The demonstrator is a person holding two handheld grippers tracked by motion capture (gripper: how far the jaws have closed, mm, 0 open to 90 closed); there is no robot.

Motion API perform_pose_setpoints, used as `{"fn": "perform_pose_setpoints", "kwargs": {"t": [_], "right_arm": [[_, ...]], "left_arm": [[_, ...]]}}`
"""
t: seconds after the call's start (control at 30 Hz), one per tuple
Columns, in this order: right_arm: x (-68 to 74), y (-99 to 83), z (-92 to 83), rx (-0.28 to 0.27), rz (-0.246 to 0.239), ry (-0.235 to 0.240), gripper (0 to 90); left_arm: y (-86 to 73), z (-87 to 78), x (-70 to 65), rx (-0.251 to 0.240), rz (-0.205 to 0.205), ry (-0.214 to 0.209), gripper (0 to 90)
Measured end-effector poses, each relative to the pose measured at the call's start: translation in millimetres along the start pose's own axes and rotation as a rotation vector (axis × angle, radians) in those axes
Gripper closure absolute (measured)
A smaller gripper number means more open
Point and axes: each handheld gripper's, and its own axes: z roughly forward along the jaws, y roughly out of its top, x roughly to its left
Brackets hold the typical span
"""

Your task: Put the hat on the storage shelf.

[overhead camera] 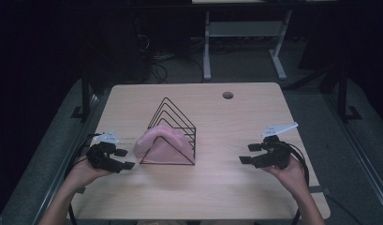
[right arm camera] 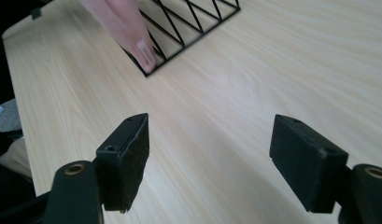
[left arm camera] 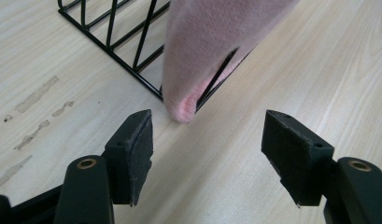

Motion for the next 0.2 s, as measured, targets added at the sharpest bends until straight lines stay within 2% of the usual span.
{"fn": "perform_pose_setpoints", "kwargs": {"t": [0.2], "right_arm": [[0.6, -25.8, -8.4, 0.008, 0.015, -0.036, 27.7]], "left_arm": [[-6.7, -0.6, -5.6, -0.013, 0.0, 0.018, 32.6]]}}
